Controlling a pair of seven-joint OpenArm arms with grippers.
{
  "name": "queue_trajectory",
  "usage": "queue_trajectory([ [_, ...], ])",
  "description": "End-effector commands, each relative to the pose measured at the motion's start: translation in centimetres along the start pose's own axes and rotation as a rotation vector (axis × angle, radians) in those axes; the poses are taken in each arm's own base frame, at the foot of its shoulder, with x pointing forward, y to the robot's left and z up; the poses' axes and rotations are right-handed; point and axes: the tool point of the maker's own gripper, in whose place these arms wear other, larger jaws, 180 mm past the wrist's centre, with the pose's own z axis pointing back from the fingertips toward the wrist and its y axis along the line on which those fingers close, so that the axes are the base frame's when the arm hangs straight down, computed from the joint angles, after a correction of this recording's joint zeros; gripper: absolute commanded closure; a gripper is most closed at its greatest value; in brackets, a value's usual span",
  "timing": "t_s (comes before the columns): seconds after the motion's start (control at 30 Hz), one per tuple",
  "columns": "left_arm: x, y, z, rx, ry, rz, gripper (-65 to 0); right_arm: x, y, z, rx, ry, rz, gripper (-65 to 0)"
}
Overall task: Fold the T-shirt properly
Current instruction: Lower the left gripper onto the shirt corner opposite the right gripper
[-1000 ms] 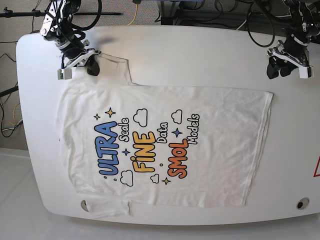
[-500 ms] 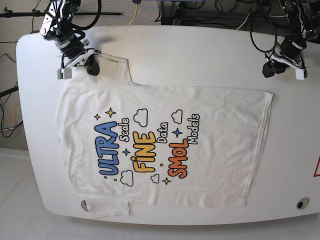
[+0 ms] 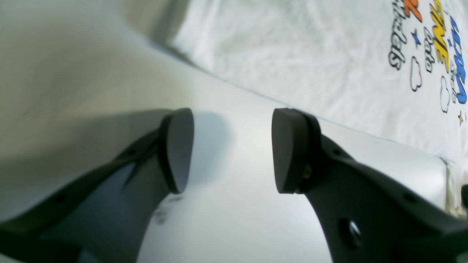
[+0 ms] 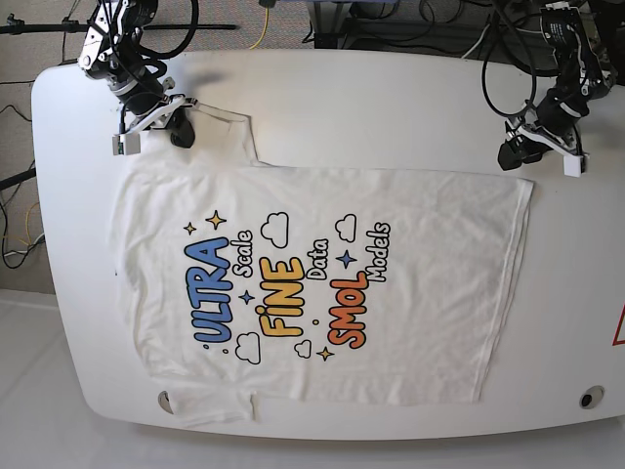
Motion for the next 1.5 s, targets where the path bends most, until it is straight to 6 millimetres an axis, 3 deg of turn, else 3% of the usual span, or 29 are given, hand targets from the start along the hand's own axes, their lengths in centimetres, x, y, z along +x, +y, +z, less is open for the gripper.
queue_trajectory([
  [0.0,-0.1,0.2,0.2,-0.018,0.008,0.005,-31.6,-0.5,-0.3,0.3,-0.015,0.036,0.023,0.0],
  [0.87,-2.1,1.2,-2.8,-0.010,0.082,0.112,-30.9,-0.4,-0.1,0.2,-0.009,0.039,0.021,0.0],
  [1.47,-0.6,1.1,-4.5,-0.035,0.043,0.130,-31.2,-0.4,0.0,0.1,-0.004,0.033,0.020,0.0],
])
